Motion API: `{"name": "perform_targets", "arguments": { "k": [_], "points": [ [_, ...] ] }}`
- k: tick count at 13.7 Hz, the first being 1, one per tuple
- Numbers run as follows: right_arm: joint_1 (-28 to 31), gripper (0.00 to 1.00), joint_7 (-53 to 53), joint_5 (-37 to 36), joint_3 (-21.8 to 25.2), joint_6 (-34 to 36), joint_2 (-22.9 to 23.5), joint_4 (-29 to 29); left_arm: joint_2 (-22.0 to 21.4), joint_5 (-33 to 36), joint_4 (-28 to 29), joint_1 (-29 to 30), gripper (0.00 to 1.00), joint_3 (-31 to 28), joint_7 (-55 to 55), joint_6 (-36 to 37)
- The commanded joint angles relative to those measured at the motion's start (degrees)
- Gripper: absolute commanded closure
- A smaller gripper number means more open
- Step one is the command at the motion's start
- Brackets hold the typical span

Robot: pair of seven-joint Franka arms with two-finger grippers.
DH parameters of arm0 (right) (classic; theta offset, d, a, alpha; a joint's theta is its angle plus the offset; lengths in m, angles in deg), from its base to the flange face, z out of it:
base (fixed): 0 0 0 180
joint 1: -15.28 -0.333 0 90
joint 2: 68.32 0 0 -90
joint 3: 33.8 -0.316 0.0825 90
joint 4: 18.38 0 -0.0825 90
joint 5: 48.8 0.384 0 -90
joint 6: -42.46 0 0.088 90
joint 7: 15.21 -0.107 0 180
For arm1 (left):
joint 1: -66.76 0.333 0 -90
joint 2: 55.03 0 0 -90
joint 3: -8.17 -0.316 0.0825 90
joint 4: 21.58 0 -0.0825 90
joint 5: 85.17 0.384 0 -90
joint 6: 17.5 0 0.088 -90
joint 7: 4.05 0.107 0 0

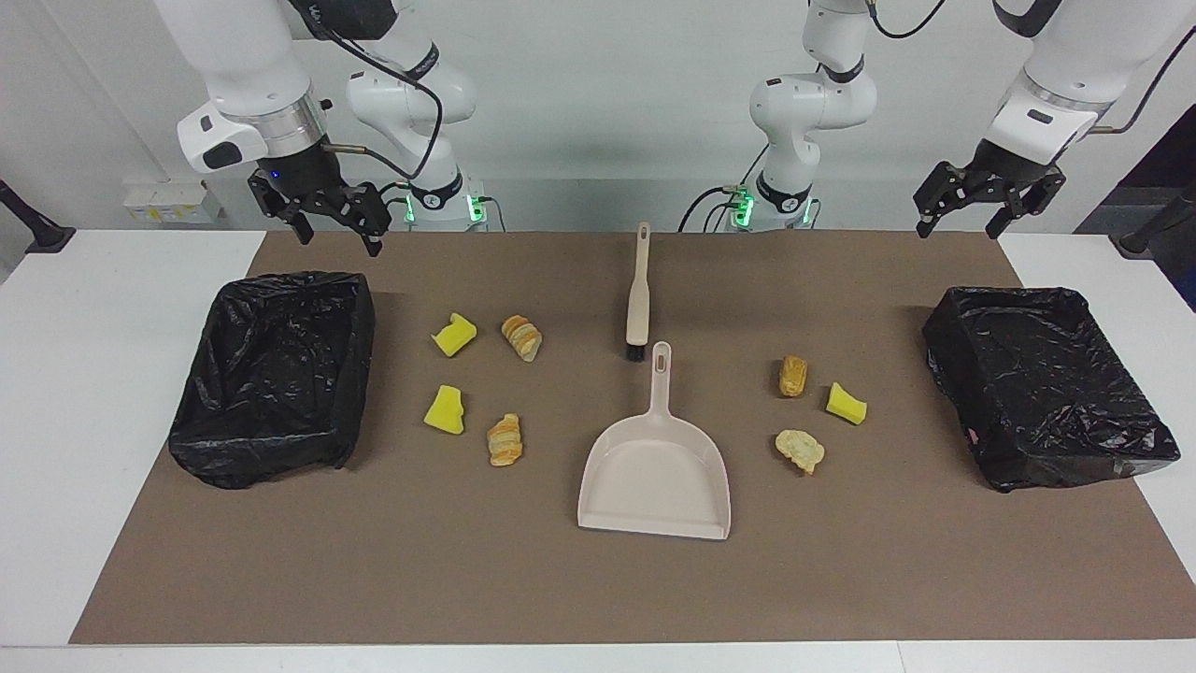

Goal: Sweep and dump trash in bin
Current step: 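Reach the right gripper to the beige dustpan handle and grasp it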

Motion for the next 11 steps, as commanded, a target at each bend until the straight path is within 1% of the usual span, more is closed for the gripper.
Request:
{"name": "perform_targets", "arguments": {
  "k": [1,4,6,7,8,10,11],
  "points": [
    [0.8,0.0,1.3,-0.3,-0.5,-0.7,-1.0,1.2,-4.1,-0.5,5.9,-1.5,0.0,-0.3,-0.6,-0.3],
    [0.4,0.0,1.2,-0.5,-0.6,-0.9,-0.7,1.1,-4.1,-0.7,6.6,-1.9,0.0,-0.3,-0.7,-0.5],
    [-0.1,0.0,0.6,-0.1,-1.0,-1.3,0.8,1.1,-4.5,-0.7,8.8,-4.8,0.0,-0.3,-2.5,-1.1],
    [-0.3,0.0,0.6,-0.6,-1.6,-3.1,1.7,1.1,-4.8,-0.7,10.5,-6.9,0.0,-0.3,-4.7,-1.9],
    [-1.7,0.0,0.5,-0.8,-2.3,-4.8,2.4,1.1,-5.4,-0.7,12.6,-9.3,0.0,-0.3,-7.0,-3.8],
    [-5.9,0.0,-2.5,-1.3,-2.1,-7.0,6.0,0.9,-6.9,-0.7,17.1,-13.8,0.0,-0.3,-12.2,-8.0],
    [-6.9,0.0,-5.0,-1.6,-2.3,-8.5,8.6,-1.3,-7.9,-0.7,19.6,-16.5,0.0,-0.3,-13.9,-9.7]
  ]
}}
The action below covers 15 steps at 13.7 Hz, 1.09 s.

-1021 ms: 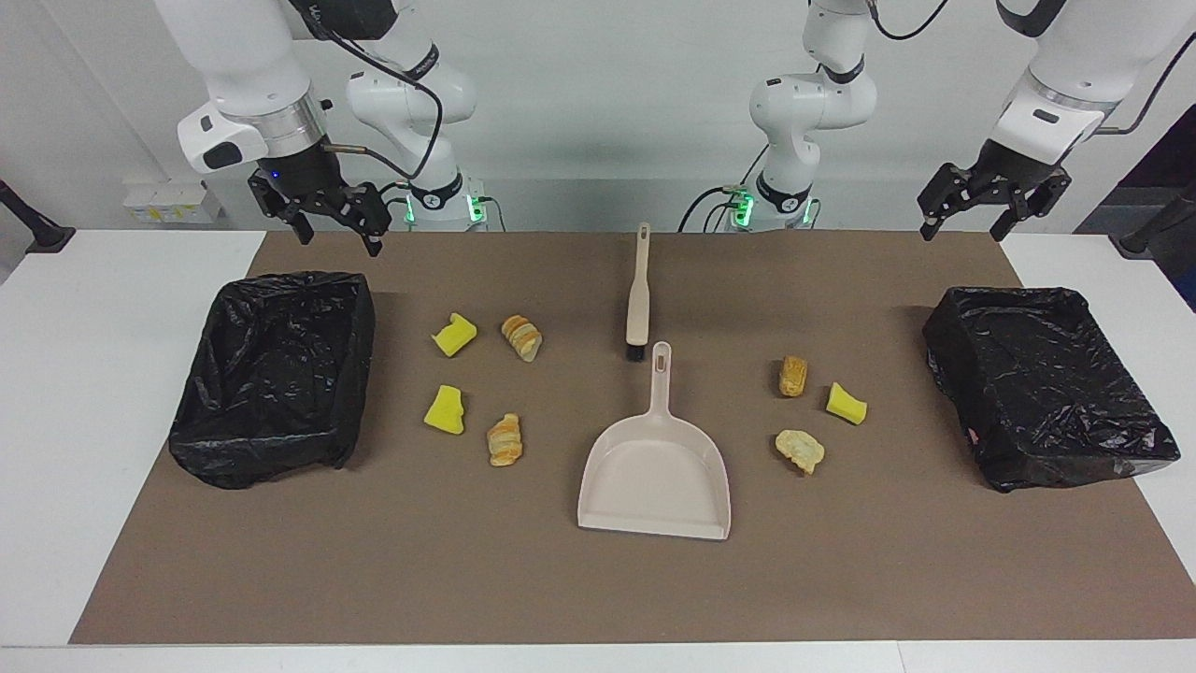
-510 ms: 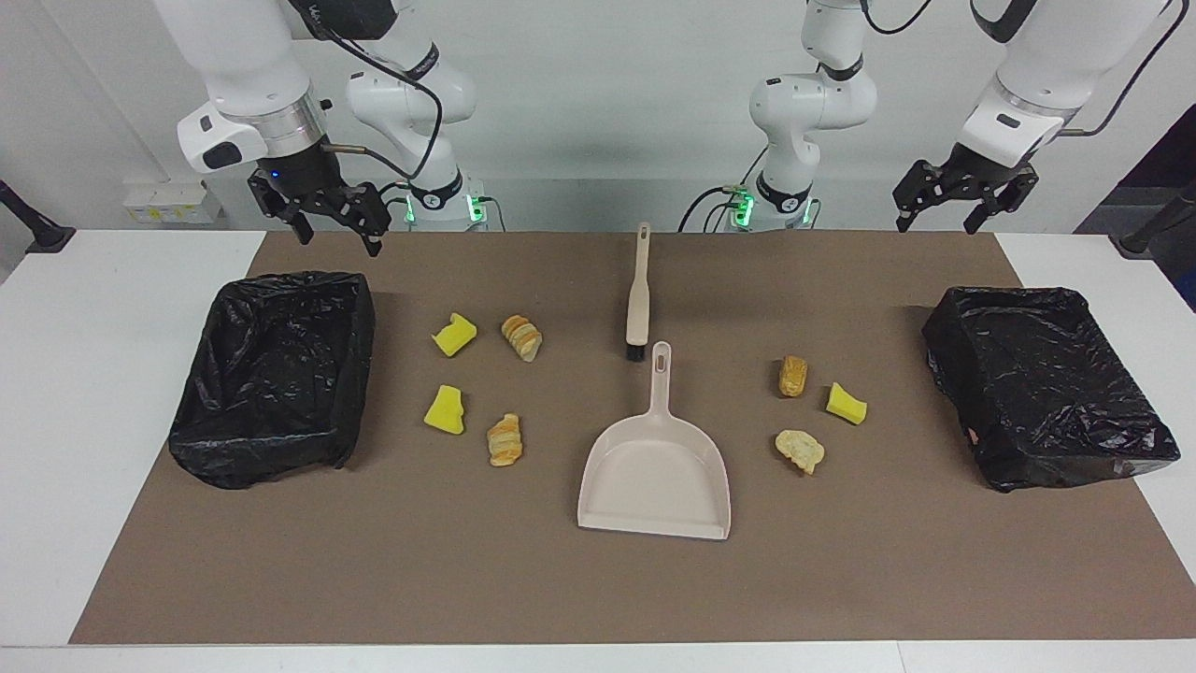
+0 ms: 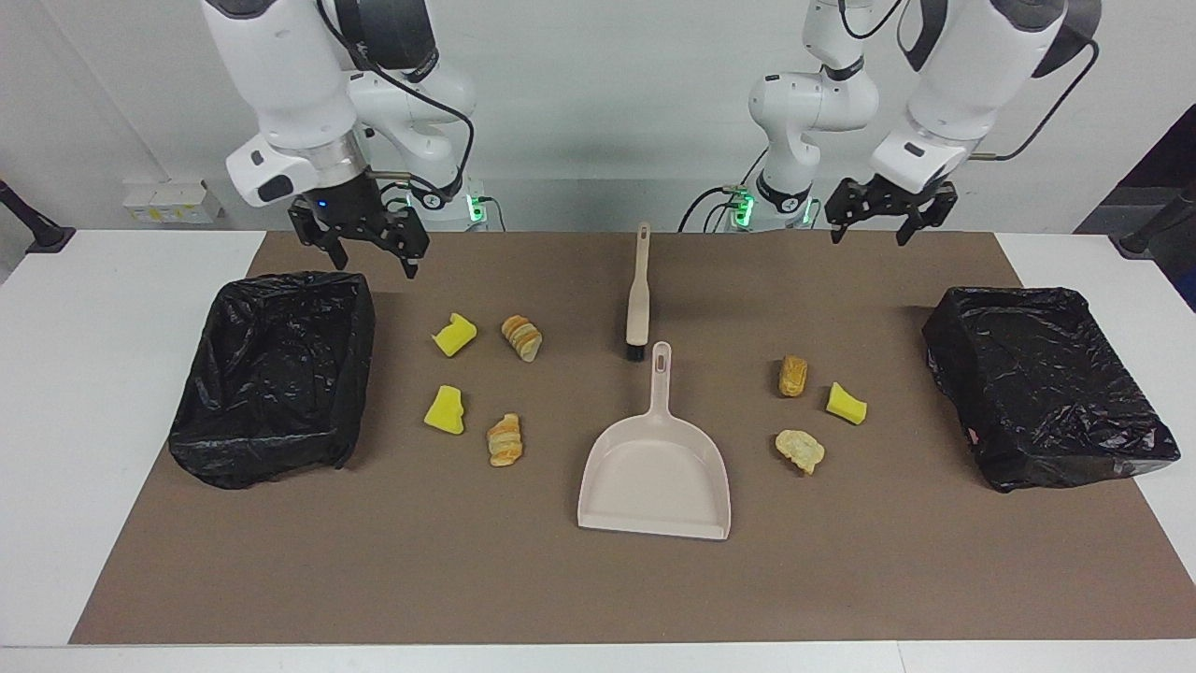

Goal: Sweep and dump trash in bin
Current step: 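Reach the right gripper to the beige dustpan handle and grasp it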

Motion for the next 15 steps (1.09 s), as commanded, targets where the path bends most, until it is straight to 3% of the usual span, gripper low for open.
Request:
{"name": "perform_targets", "arguments": {
  "k": [1,4,11,13,15],
  "points": [
    [-4.2,0.0,-4.7,-1.4,-0.3,-3.0,7.1,-4.3,-5.1,-0.5,9.3,-7.0,0.0,-0.9,-5.6,-6.0],
    [-11.7,0.0,-12.4,-2.5,0.0,-6.0,16.7,-12.5,-9.0,-2.0,18.9,-15.6,0.0,-0.9,-12.1,-14.6],
    [-19.6,0.0,-24.8,-2.6,-0.3,-11.7,35.7,-28.3,-9.1,-3.1,33.7,-31.4,0.0,-0.9,-22.4,-31.5],
    [-20.8,0.0,-25.2,-1.9,-0.4,-14.2,38.8,-30.1,-8.3,-3.1,37.9,-35.2,0.0,-0.9,-26.5,-38.0],
    [-21.0,0.0,-25.2,-1.9,-1.6,-16.3,40.4,-30.1,-8.2,-3.1,39.2,-36.7,0.0,-0.8,-27.7,-38.7]
  ]
}}
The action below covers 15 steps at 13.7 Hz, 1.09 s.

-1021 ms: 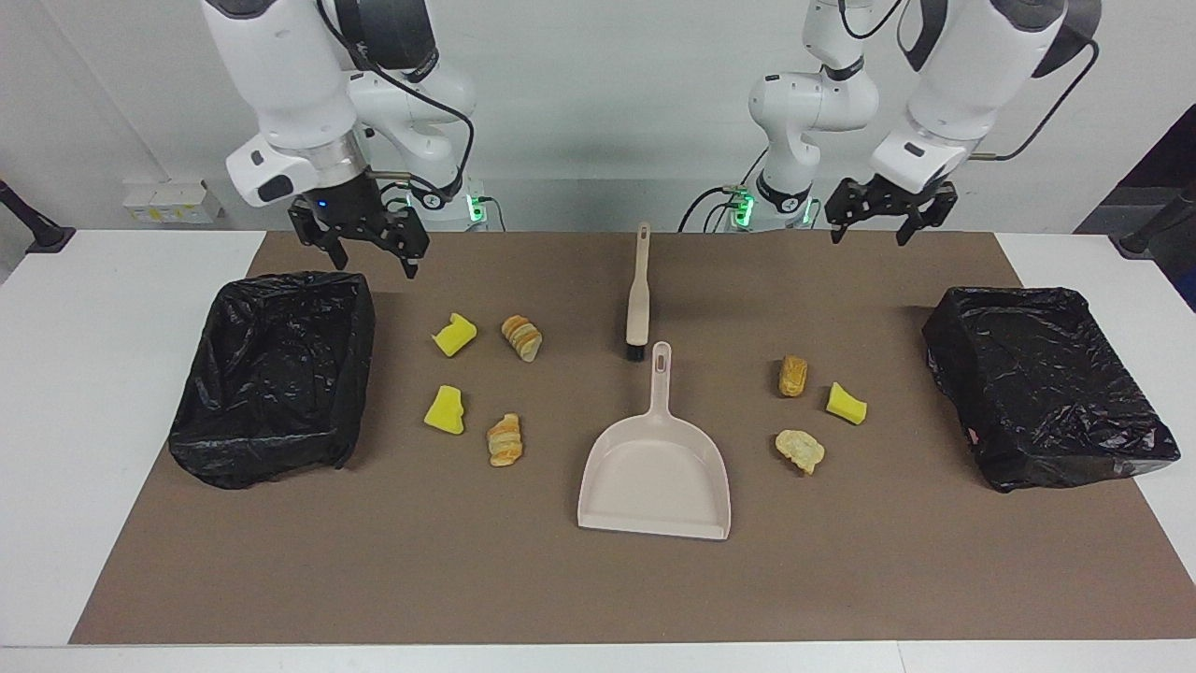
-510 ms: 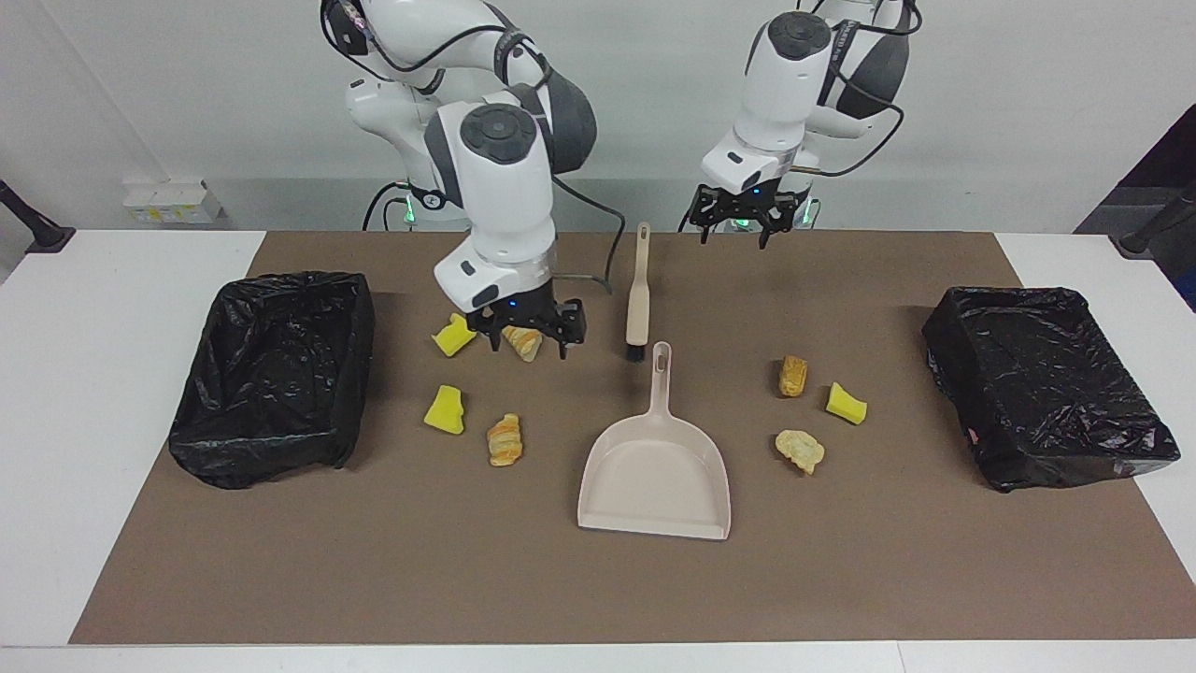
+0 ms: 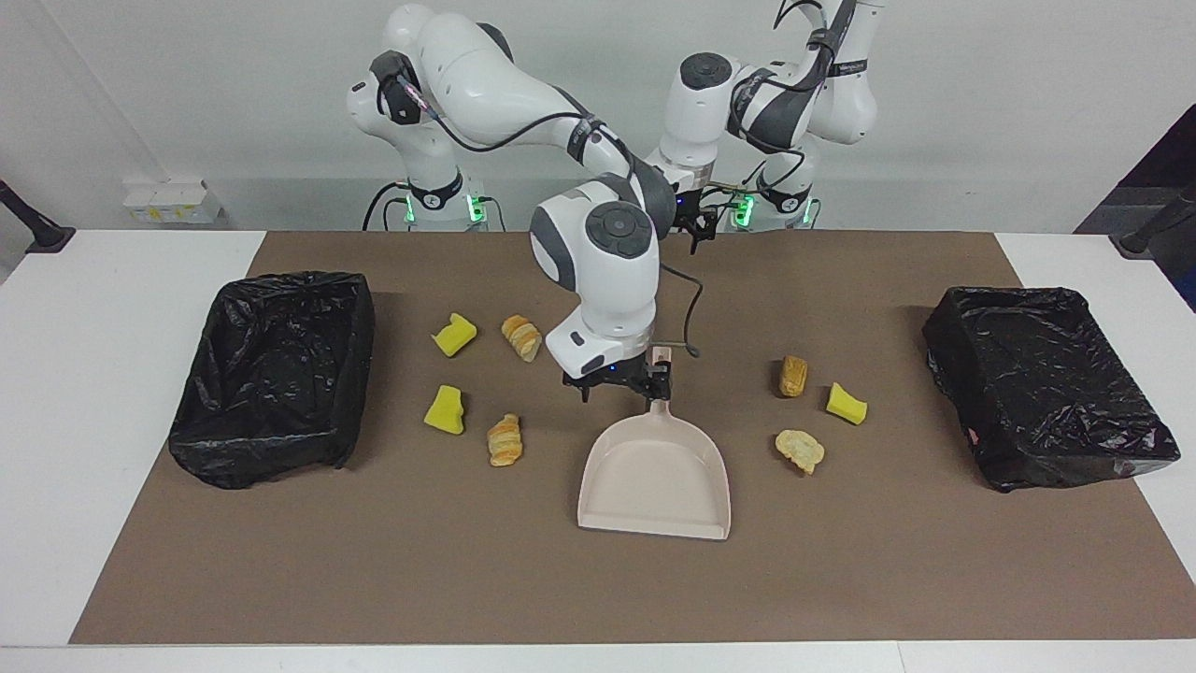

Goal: Sweep and dump trash in bin
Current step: 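Reach the right gripper to the beige dustpan handle and grasp it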

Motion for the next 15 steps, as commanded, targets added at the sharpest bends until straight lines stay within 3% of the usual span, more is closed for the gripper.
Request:
{"name": "perform_targets", "arguments": {
  "k": [1,3,7,8,9,10,11,15],
  "points": [
    [0.5,0.0,-1.0,-0.1,-1.6,-1.2,3.5,-3.8,-0.7,-0.7,3.5,-4.1,0.0,-1.2,-2.5,-3.5],
    [0.1,0.02,-1.1,-0.1,-2.6,-1.6,4.2,-3.7,1.5,-0.7,4.0,-4.7,0.0,-1.1,-4.7,-7.1],
    [-3.7,0.16,-1.1,-0.8,-2.5,-0.2,4.1,-3.2,3.8,-0.6,4.0,-6.4,0.0,-1.2,-4.6,-9.3],
    [-4.5,0.18,-1.1,-0.9,-2.4,1.6,3.5,-2.7,3.8,-0.6,4.0,-6.4,0.13,-1.2,-4.6,-9.1],
    [-4.5,0.18,-1.0,-1.0,-2.4,3.6,3.0,-2.3,3.8,-0.7,4.0,-6.4,0.45,-1.2,-4.2,-8.7],
    [-4.5,0.19,-1.0,-1.0,-2.4,3.8,2.9,-2.1,3.8,-0.6,4.0,-6.4,0.85,-1.2,-4.0,-8.7],
    [-4.4,0.21,-1.0,-1.1,-2.4,3.7,2.9,-2.0,3.8,-0.6,4.0,-6.4,1.0,-1.3,-3.4,-8.6],
    [-3.9,0.33,-1.0,-0.8,-2.4,2.6,1.6,1.0,3.9,0.0,3.8,-5.9,1.0,-1.4,-0.4,-8.0]
  ]
}}
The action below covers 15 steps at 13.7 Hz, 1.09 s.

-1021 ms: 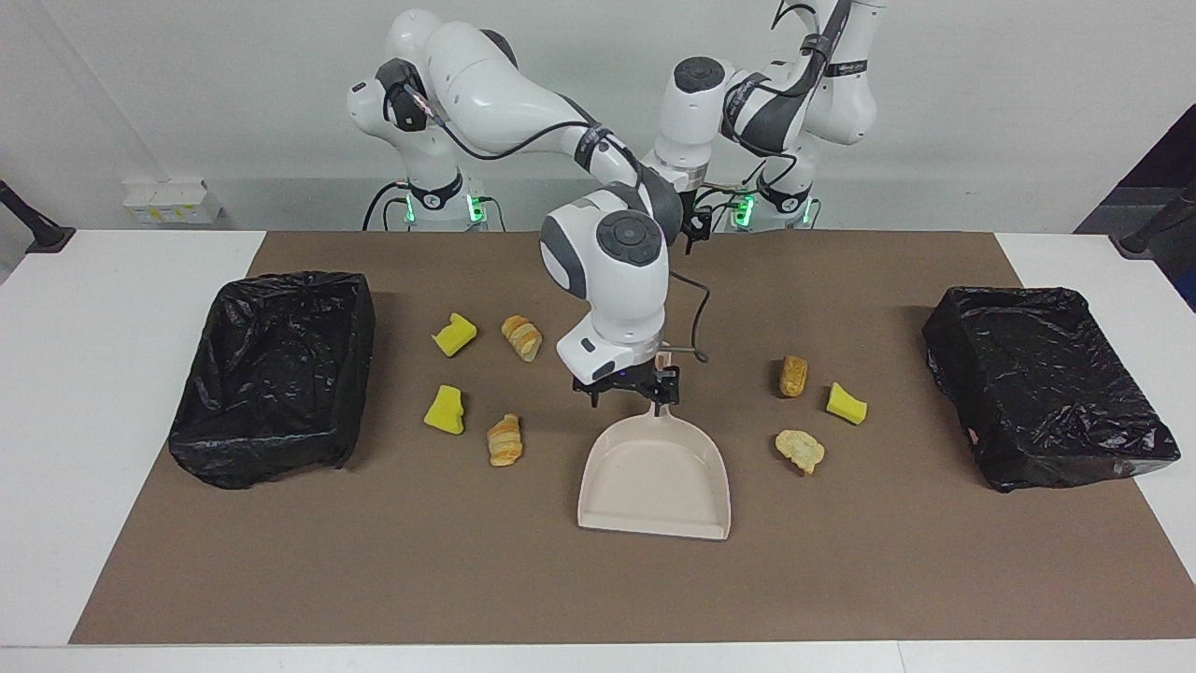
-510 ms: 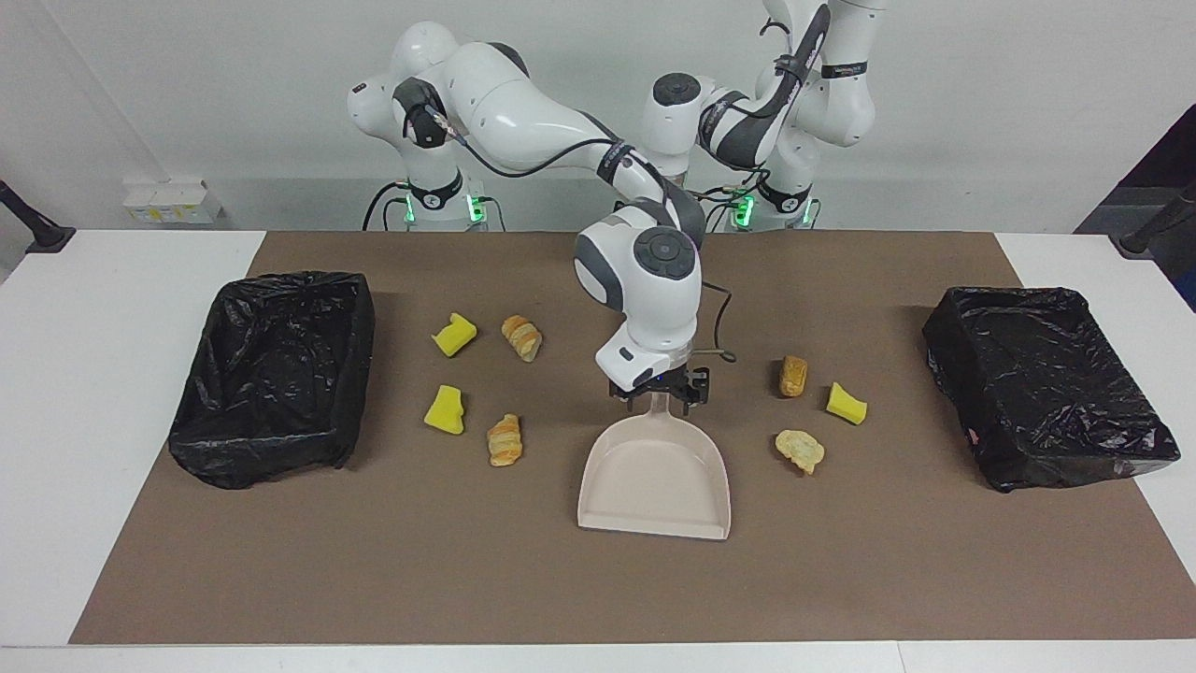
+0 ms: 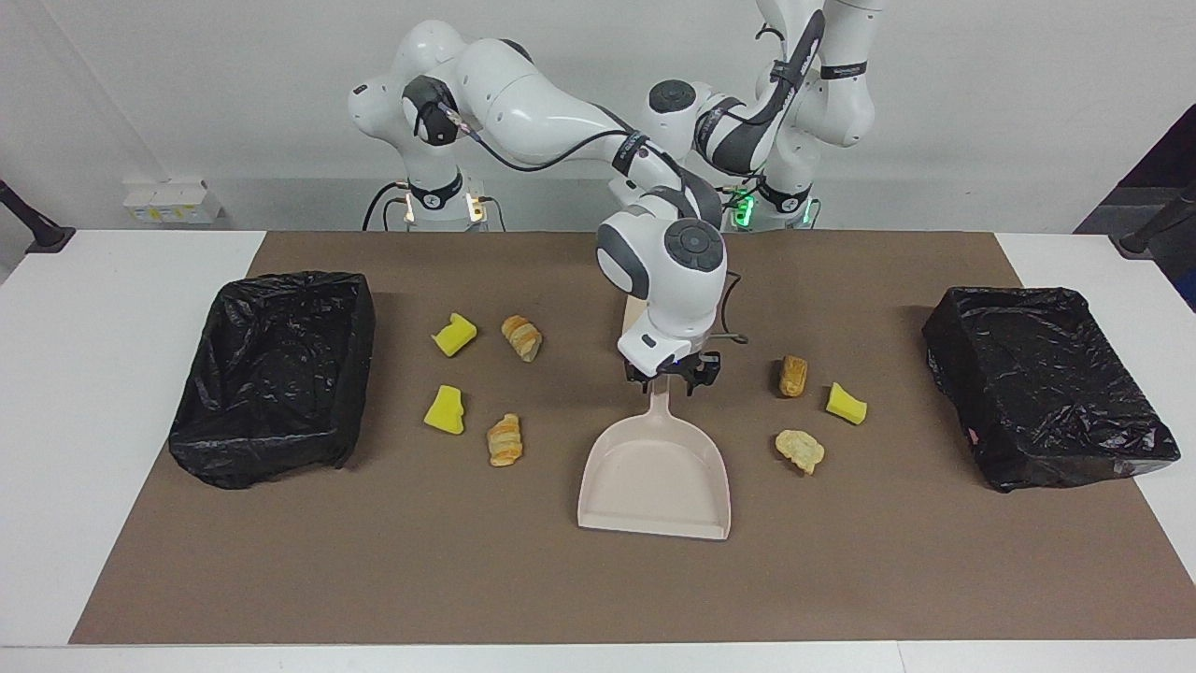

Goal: Sweep and dump trash in bin
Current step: 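Lift the dustpan with the right gripper while the left gripper grasps the brush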

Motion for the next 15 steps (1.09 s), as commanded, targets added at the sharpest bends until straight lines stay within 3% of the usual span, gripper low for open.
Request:
{"name": "perform_targets", "arguments": {
  "k": [1,7,9,13,15],
  "points": [
    [1.0,0.39,-1.0,-0.3,-0.6,-1.2,-1.4,2.5,-0.6,0.0,0.4,-0.6,1.0,-1.2,2.0,0.3],
    [2.0,0.79,-1.1,0.6,-0.6,-2.9,-1.6,3.6,-8.4,0.1,0.0,3.5,1.0,-1.3,11.8,13.3],
    [2.1,1.0,-1.1,1.0,-0.6,-3.1,-2.1,4.4,-13.0,0.1,0.0,6.6,1.0,-1.5,16.6,20.0],
    [2.8,1.0,1.6,0.8,-0.6,-3.0,-2.5,4.4,-20.1,0.2,-0.6,15.1,1.0,-1.6,22.8,34.2],
    [3.2,1.0,11.2,1.0,-0.6,-1.9,-4.3,4.8,-20.9,0.5,-2.2,21.2,1.0,-1.6,26.5,38.5]
  ]
}}
